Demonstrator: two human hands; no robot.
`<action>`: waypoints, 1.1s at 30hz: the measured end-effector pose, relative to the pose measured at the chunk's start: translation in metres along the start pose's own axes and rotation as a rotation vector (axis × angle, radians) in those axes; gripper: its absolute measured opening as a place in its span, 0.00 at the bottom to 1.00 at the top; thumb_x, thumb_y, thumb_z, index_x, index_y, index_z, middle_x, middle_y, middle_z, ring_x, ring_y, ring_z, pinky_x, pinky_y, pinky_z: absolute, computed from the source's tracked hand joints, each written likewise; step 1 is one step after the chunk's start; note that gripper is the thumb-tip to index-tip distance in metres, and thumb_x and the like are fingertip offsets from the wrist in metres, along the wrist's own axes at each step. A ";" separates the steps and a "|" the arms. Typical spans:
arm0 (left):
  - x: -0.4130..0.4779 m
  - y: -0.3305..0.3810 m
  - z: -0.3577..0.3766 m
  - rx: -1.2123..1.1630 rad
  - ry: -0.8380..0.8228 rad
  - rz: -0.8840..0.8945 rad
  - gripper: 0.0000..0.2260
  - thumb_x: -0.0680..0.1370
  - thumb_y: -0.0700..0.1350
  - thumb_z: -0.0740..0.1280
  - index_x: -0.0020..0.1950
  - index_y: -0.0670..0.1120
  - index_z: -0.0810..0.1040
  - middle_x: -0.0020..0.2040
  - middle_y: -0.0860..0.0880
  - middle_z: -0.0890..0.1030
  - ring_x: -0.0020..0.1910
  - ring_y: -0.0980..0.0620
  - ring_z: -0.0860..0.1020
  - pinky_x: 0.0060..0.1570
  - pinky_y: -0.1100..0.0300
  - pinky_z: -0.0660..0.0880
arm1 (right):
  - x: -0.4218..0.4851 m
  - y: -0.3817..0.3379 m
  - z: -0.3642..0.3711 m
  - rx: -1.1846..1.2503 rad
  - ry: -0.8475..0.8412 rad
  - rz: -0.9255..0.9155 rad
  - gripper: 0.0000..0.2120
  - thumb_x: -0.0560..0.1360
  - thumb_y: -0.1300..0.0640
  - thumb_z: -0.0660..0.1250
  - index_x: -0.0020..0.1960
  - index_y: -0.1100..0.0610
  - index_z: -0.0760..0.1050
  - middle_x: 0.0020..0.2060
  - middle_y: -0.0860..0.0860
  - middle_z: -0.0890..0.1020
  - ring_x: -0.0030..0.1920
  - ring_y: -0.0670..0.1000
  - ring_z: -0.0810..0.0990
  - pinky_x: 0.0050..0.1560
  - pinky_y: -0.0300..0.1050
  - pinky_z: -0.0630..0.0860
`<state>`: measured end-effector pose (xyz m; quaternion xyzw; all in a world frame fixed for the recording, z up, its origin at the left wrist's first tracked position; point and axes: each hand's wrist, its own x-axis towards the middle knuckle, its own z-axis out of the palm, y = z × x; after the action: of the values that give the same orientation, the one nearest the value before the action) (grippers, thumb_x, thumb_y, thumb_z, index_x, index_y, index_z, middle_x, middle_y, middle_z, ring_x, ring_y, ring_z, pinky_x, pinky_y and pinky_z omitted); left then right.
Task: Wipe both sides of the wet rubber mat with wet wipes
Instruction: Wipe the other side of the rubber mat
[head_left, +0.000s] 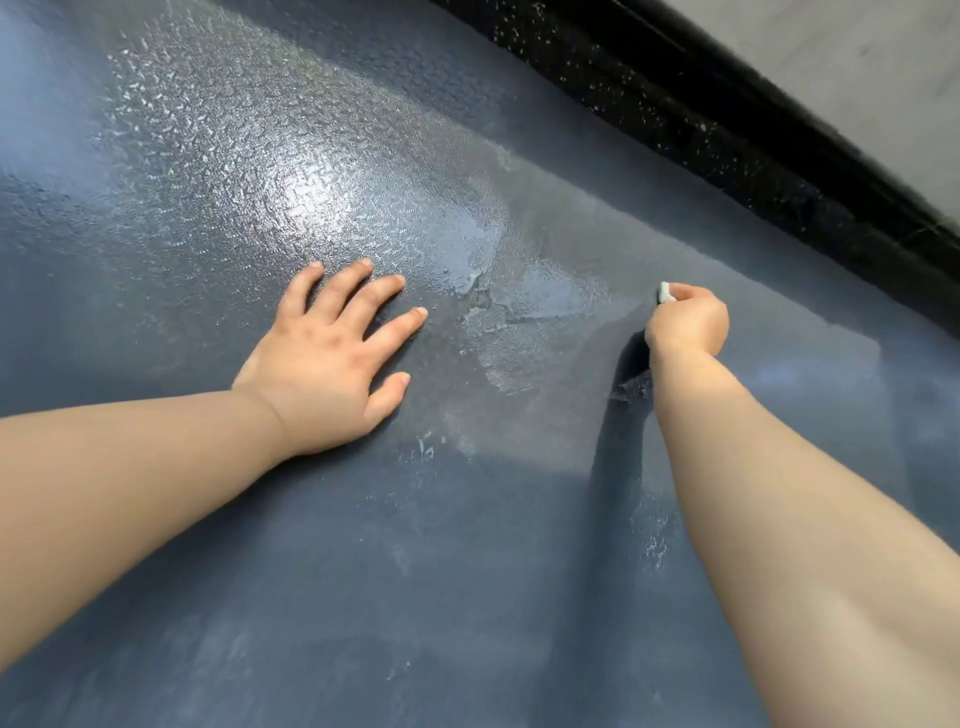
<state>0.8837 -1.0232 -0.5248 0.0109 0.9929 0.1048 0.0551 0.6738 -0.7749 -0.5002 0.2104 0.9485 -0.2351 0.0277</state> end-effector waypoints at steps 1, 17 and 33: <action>0.001 0.001 0.000 -0.007 0.005 0.002 0.30 0.73 0.59 0.49 0.69 0.47 0.72 0.70 0.40 0.70 0.70 0.37 0.65 0.69 0.38 0.55 | -0.010 -0.006 0.008 0.007 -0.006 -0.014 0.09 0.77 0.62 0.59 0.42 0.55 0.77 0.48 0.54 0.76 0.39 0.50 0.64 0.37 0.36 0.68; 0.000 0.001 -0.001 -0.022 0.033 0.010 0.28 0.73 0.57 0.53 0.66 0.46 0.76 0.67 0.38 0.73 0.67 0.35 0.69 0.66 0.36 0.60 | 0.028 -0.027 -0.003 -0.047 0.004 -0.148 0.14 0.77 0.63 0.58 0.58 0.53 0.77 0.58 0.52 0.75 0.56 0.54 0.75 0.57 0.37 0.68; 0.000 0.001 -0.004 -0.019 0.023 0.003 0.27 0.73 0.57 0.53 0.66 0.46 0.77 0.66 0.39 0.74 0.66 0.35 0.70 0.65 0.36 0.63 | -0.020 -0.073 0.024 0.137 -0.087 -0.509 0.14 0.75 0.67 0.61 0.55 0.55 0.80 0.52 0.52 0.80 0.52 0.46 0.77 0.49 0.26 0.65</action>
<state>0.8837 -1.0227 -0.5208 0.0104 0.9924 0.1142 0.0436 0.6610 -0.8525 -0.4865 -0.0437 0.9507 -0.3071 -0.0061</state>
